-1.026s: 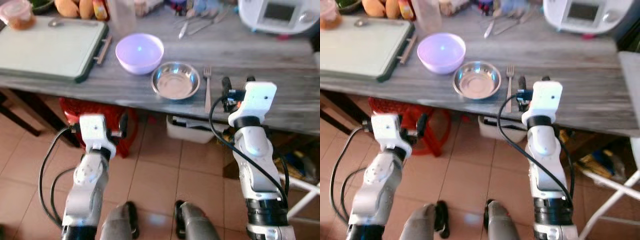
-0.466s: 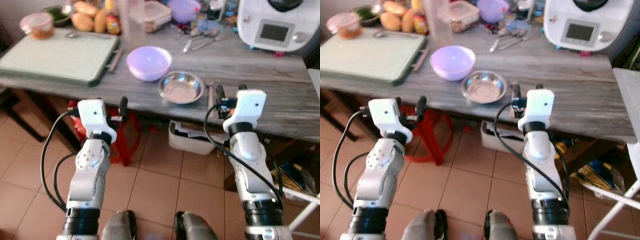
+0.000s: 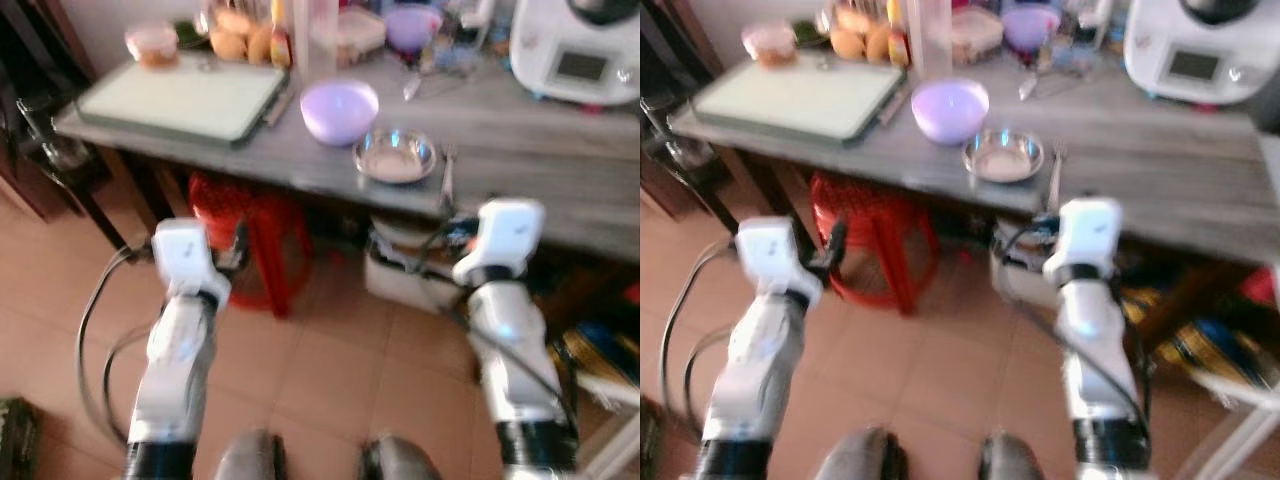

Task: Setting the table

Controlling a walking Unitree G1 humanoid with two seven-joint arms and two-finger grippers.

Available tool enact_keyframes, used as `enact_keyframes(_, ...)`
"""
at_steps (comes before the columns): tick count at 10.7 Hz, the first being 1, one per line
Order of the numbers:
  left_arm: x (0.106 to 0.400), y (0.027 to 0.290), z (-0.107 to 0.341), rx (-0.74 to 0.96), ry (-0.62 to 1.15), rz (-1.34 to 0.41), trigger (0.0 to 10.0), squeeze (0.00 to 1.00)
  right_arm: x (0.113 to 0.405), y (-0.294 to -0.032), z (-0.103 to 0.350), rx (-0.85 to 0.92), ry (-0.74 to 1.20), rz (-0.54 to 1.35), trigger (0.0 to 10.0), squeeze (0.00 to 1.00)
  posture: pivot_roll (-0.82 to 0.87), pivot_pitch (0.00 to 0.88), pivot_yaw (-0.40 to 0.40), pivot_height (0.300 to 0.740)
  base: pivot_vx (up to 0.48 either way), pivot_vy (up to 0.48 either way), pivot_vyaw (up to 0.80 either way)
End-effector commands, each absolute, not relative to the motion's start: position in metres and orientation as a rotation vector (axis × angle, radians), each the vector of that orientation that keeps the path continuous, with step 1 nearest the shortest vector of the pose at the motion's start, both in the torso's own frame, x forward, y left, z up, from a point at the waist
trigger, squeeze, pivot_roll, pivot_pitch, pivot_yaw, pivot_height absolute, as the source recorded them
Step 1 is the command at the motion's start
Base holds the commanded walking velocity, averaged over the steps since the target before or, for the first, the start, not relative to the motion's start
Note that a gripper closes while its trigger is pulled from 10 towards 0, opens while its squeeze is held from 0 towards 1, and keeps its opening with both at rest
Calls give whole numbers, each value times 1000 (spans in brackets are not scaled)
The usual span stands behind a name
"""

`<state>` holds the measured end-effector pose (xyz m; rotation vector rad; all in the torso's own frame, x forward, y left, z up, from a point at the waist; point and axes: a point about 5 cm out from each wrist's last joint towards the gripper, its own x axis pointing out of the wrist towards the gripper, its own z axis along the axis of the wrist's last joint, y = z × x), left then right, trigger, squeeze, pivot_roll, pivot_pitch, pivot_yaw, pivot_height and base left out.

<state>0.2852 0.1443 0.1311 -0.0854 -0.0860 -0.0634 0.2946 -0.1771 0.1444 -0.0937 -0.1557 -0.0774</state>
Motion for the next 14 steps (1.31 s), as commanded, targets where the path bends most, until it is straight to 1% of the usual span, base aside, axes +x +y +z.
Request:
enact_keyframes(1, 284, 148, 130, -71, -85, -50, 10000, 0, 296, -176, 147, -82, -157, -78, 10000, 0, -50, 89, 13, 740, -266, 0, 0)
enact_keyframes(2, 280, 149, 126, -73, -70, -52, 10000, 0, 296, -176, 140, -104, -107, -112, 10000, 0, -68, 106, 11, 740, -259, 0, 0)
enact_keyframes(4, 276, 147, 121, -77, -53, -56, 10000, 0, 293, -177, 139, -101, -111, -125, 10000, 0, -73, 111, 10, 740, -259, 0, 0)
enact_keyframes(5, 273, 137, 117, -95, -41, -83, 10000, 0, 287, -168, 143, -3, -106, -43, 10000, 0, -80, 134, -1, 740, -240, 0, 0)
enact_keyframes(6, 272, 133, 117, -96, -41, -96, 10000, 0, 283, -168, 143, 30, -111, -42, 10000, 0, -78, 144, -4, 740, -259, 0, 0)
enact_keyframes(8, 267, 136, 118, -104, -61, -115, 10000, 0, 280, -169, 140, 49, -89, -35, 10000, 0, -72, 156, -4, 740, 0, 0, 0)
enact_keyframes(9, 265, 138, 118, -81, -56, -125, 10000, 0, 281, -170, 139, 52, -78, -37, 10000, 0, -67, 160, -3, 740, 0, 0, -600)
enact_keyframes(11, 264, 137, 121, -84, -62, -138, 10000, 0, 282, -169, 142, 59, -82, -22, 10000, 0, -64, 165, -2, 740, 0, -409, -800)
enact_keyframes(12, 264, 138, 121, -81, -63, -139, 10000, 0, 283, -169, 144, 68, -96, -13, 10000, 1000, -67, 163, -2, 740, 0, -480, 0)
enact_keyframes(14, 264, 137, 120, -81, -62, -145, 10000, 0, 283, -168, 145, 59, -99, -5, 10000, 1000, -67, 160, 1, 740, 0, -480, 0)
